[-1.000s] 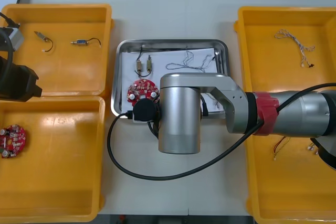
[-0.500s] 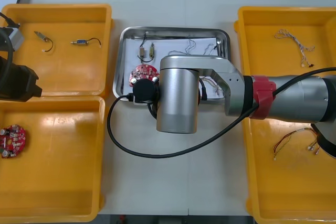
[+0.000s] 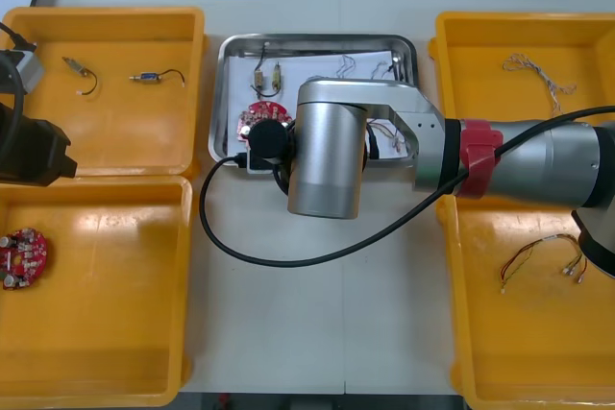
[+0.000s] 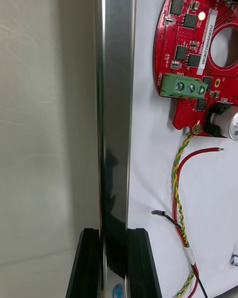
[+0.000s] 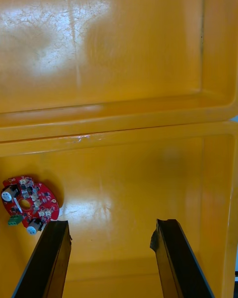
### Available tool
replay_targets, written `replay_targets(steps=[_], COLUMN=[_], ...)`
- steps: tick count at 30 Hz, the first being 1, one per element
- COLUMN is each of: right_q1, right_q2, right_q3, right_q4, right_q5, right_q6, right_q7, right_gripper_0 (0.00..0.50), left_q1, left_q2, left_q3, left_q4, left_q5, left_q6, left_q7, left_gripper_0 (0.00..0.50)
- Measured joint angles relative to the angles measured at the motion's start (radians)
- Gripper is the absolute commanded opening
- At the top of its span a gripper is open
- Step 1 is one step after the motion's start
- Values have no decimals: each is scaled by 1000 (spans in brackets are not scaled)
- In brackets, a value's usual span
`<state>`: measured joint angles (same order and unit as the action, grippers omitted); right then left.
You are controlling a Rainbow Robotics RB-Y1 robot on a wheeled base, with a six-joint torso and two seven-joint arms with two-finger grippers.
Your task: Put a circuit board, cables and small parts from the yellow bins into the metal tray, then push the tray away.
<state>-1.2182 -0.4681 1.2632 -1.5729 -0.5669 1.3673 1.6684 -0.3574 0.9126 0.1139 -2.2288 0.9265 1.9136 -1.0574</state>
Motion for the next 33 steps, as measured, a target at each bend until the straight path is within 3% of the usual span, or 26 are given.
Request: replay_targets(steps=[33], right_q1=[-67], right_q2=[0], right_q3=[0], right_q4=[185], right_q5=[12], right_q6=[-208], right_q7=[78], right_gripper_0=[0], left_q1=[0], left_q2=[0], left_q3=[0], left_q4=[0], left_q5=[0], left_q6=[0], left_q7=[0], left_gripper_0=[500])
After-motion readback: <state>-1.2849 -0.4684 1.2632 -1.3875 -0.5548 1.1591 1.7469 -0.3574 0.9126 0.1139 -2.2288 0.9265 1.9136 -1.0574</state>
